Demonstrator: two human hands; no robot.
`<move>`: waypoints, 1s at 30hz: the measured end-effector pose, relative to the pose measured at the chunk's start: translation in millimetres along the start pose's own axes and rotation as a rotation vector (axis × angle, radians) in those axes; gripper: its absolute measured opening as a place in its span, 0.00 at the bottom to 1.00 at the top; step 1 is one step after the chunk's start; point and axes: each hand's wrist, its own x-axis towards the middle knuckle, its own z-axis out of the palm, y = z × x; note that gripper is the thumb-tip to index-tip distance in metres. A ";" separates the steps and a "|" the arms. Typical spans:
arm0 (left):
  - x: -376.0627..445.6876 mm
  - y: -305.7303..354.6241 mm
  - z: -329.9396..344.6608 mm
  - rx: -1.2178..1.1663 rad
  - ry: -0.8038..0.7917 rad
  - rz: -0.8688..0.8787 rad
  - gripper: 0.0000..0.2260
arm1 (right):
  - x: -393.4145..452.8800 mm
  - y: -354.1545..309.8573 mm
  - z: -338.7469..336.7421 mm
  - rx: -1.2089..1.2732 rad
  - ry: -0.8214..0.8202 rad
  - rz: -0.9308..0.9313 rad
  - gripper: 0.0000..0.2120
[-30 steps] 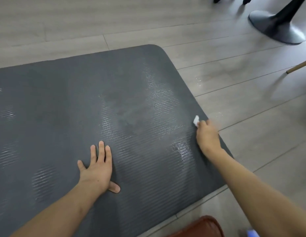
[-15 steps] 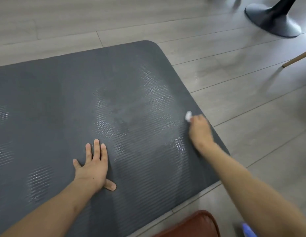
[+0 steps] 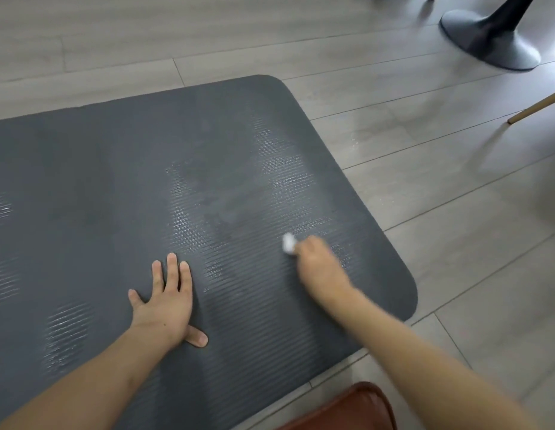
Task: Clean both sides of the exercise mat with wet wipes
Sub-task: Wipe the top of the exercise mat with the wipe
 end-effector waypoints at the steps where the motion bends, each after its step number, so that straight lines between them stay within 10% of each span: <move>1: 0.5 -0.1 0.4 -0.003 -0.002 0.002 0.70 | 11.4 30.3 -19.3 -0.037 0.036 0.178 0.08; 7: 1.4 0.9 -0.9 -0.007 -0.020 -0.002 0.70 | 0.7 32.8 -15.6 -0.080 0.244 0.530 0.08; 13: -1.1 -1.1 -1.3 -0.017 -0.014 0.006 0.70 | -58.0 -60.3 28.3 0.061 -0.043 -0.170 0.08; 18: -0.8 0.1 -1.7 -0.018 -0.019 0.007 0.70 | -5.8 88.6 -31.6 -0.118 0.156 0.451 0.10; 21: 0.6 -0.3 -0.8 -0.021 -0.016 0.007 0.70 | -10.0 55.9 -26.2 -0.111 0.265 0.585 0.05; 28: 0.3 -1.4 1.8 -0.034 0.000 0.023 0.70 | -48.0 -58.2 30.3 0.098 -0.019 -0.150 0.10; 30: 1.0 -1.6 1.4 -0.045 -0.003 0.024 0.70 | -14.3 -4.5 9.3 0.050 0.075 0.072 0.07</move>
